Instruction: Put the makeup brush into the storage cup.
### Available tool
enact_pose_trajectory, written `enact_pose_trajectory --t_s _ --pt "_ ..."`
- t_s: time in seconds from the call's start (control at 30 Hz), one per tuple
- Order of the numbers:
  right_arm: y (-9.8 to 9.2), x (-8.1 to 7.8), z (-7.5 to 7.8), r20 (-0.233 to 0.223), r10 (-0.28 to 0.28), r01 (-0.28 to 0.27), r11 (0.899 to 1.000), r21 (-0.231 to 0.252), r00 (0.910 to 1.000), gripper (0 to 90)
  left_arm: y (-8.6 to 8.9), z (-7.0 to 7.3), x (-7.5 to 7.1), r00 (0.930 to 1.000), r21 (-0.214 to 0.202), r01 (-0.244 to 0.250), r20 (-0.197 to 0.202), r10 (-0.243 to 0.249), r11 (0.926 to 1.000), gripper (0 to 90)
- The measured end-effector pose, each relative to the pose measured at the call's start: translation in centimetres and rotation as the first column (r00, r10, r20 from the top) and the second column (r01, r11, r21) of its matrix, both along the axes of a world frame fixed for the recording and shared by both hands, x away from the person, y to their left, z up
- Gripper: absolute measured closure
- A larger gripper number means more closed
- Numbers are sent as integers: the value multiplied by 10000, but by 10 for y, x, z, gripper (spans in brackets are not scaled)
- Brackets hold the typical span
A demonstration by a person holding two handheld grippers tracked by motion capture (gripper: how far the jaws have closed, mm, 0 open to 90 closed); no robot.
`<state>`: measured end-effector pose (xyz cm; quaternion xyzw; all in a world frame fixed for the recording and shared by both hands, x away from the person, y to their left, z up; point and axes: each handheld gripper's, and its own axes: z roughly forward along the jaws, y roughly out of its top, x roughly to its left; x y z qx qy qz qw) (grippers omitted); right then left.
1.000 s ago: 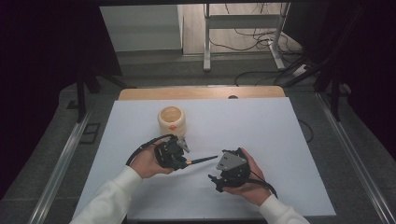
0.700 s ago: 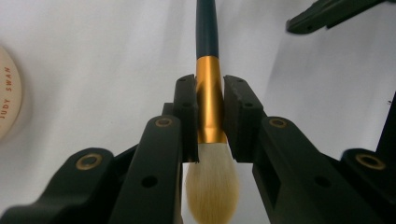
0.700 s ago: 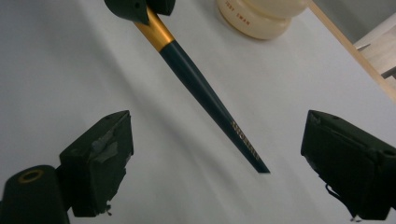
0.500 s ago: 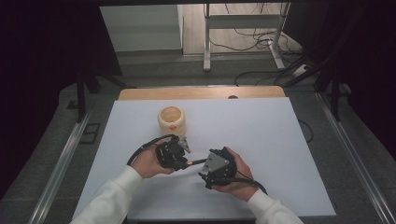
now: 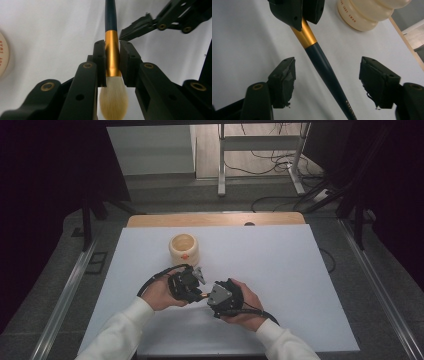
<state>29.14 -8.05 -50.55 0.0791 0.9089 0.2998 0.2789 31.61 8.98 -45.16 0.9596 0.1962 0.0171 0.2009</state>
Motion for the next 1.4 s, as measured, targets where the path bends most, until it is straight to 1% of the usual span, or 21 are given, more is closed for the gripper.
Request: enact_pose_trajectory --t_s 0.07,0.13,0.2,0.27,0.33,0.43,0.53,0.63,0.7,0.73,0.8,0.83,0.87,0.93,1.0,1.1,1.13,1.2,1.33,1.37,1.4 --pt "2 1 -1 271 28 -28 10000 -6 9996 394 0 -1 0 10000 -33 -13 -13 13 10000 769" --pt "3 1 0 426 -6 8 10000 -51 9991 481 -1 -1 -1 10000 -33 -9 4 9 10000 768" --pt "4 2 0 388 90 -88 10000 -31 9992 534 0 0 0 10000 -89 -42 27 42 10000 769" --pt "5 1 0 480 207 -201 9997 -132 9986 601 1 1 1 10000 -86 -61 27 61 9999 768" --pt "6 -1 0 466 278 -270 9995 -166 9985 659 2 1 1 9999 -128 -103 23 104 9999 768" --pt "8 -2 -1 493 384 -370 9989 -302 9980 691 2 2 1 10000 -162 -69 10 69 9998 767" --pt "9 -3 -2 380 498 -481 9979 -444 9980 711 2 2 1 10000 -160 -1 63 2 9999 766" --pt "8 -3 -2 329 553 -537 9973 -491 9979 732 3 4 1 9998 -332 -72 196 78 9994 761" --pt "8 -3 -2 218 621 -611 9973 -405 9978 756 4 6 2 9990 -445 -147 418 166 9989 747" --pt "8 -4 -1 215 644 -636 9972 -391 9977 768 5 7 2 9984 -534 -216 513 243 9983 731" --pt "8 -4 0 201 669 -664 9974 -274 9976 783 7 8 4 9967 -671 -390 680 435 9970 668" --pt "8 -5 1 207 631 -624 9975 -337 9978 783 9 9 4 9958 -731 -495 738 549 9961 647" --pt "7 -4 2 305 656 -646 9974 -328 9974 783 10 10 4 9943 -814 -575 850 644 9950 629" --pt "5 -3 3 264 648 -639 9974 -340 9975 783 13 12 4 9892 -924 -785 1166 891 9926 539" --pt "4 -2 4 208 595 -591 9980 -224 9980 784 16 14 5 9823 -1246 -1105 1372 1274 9860 438" --pt "3 -1 5 193 573 -568 9981 -217 9982 784 23 19 5 9731 -1718 -1410 1573 1684 9750 322" --pt "2 -1 5 194 566 -561 9981 -241 9982 784 27 22 5 9699 -1786 -1485 1657 1785 9726 290" --pt "2 -1 5 150 559 -555 9982 -224 9983 784 34 27 3 9644 -2283 -1680 1635 2078 9590 252" --pt "0 0 6 36 523 -523 9986 -75 9986 784 48 31 -5 9476 -3165 -2130 1636 2744 9244 223" --pt "-1 0 6 41 495 -494 9988 -49 9988 784 52 31 -7 9441 -3294 -2221 1626 2869 9177 210" --pt "-1 0 7 -15 486 -486 9988 -29 9988 784 56 31 -8 9416 -3366 -2288 1615 2954 9134 199"
